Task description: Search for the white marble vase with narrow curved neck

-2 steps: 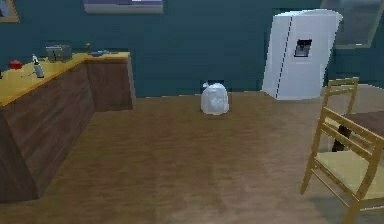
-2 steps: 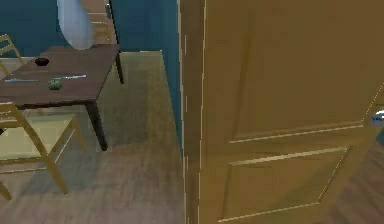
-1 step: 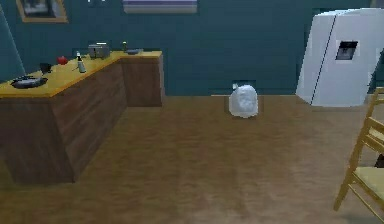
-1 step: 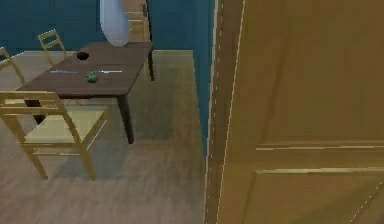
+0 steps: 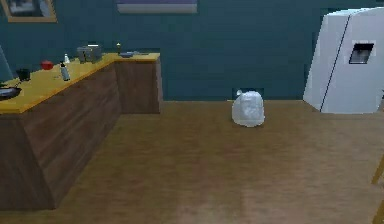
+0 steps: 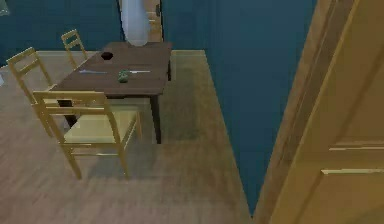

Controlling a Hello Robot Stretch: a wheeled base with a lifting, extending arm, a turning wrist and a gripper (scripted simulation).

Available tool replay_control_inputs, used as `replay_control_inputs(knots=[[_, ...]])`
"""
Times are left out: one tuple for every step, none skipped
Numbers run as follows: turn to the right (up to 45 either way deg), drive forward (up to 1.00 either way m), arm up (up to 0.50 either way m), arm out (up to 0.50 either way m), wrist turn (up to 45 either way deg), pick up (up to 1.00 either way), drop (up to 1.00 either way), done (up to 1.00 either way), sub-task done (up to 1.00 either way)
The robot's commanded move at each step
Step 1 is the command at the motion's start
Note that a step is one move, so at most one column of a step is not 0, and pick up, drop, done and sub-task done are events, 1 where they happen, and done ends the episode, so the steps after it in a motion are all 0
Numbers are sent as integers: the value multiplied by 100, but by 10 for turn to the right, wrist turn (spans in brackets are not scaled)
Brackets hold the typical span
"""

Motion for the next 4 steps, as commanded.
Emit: replay_control_inputs(knots=[[-450, 0, 0, 0, 0, 0, 0, 0, 0], [-270, 0, 0, 0, 0, 0, 0, 0, 0], [0, 100, 0, 0, 0, 0, 0, 0, 0], [0, 100, 0, 0, 0, 0, 0, 0, 0]])
